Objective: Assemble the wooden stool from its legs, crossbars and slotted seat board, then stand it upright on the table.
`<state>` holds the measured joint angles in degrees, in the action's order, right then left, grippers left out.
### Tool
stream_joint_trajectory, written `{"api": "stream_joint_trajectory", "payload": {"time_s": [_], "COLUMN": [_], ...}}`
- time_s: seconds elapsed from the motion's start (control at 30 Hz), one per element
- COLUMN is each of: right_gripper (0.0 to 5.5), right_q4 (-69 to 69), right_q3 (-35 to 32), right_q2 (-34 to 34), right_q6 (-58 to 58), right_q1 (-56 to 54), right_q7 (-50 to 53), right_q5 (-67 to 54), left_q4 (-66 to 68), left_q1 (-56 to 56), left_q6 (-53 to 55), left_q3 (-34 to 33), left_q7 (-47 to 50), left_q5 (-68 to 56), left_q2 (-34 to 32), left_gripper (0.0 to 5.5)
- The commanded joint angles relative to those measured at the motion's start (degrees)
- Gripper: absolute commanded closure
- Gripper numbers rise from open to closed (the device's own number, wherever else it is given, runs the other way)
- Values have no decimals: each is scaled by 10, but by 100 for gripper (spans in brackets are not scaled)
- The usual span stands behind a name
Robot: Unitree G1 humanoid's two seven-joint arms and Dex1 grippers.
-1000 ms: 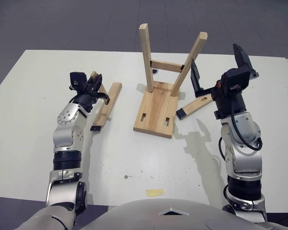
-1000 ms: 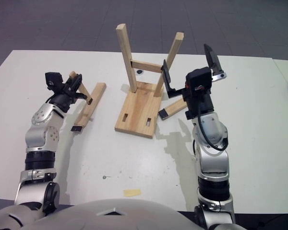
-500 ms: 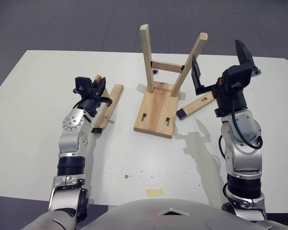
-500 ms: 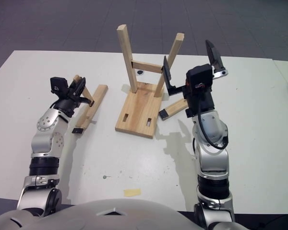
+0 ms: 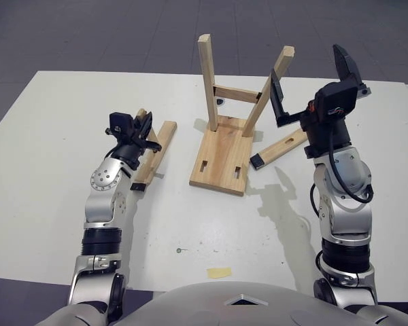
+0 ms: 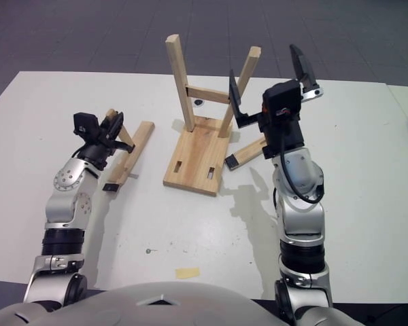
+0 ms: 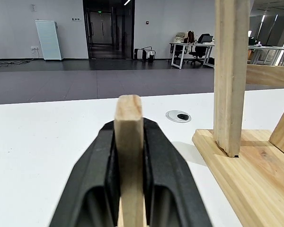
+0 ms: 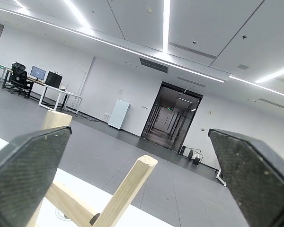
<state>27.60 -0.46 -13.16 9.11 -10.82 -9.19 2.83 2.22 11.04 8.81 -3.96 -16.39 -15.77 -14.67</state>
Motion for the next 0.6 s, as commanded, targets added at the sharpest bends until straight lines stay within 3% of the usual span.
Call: {"api": "stream_joint_trajectory", "payload": {"time_s": [0.03, 0.1, 0.13, 0.6], "right_gripper": [10, 10, 10, 10], "right_q4": [-4, -6, -7, -17], "right_q3": [2, 1, 0, 9], "right_q2": [0, 0, 0, 6], "right_q6": [1, 0, 0, -6], "right_q1": [-9, -14, -15, -17], "right_q7": [0, 0, 0, 5], "right_q5": [2, 2, 2, 5], "left_q4": [21, 21, 20, -21], "left_q1": [-27, -26, -27, 53], "left_q6": [58, 68, 74, 112], "left_q3": [23, 21, 19, -16], "left_q7": [-7, -11, -11, 1], "left_q5": [18, 11, 8, -10], "left_q2": [-3, 0, 1, 2], "left_gripper": [509, 509, 472, 252]}}
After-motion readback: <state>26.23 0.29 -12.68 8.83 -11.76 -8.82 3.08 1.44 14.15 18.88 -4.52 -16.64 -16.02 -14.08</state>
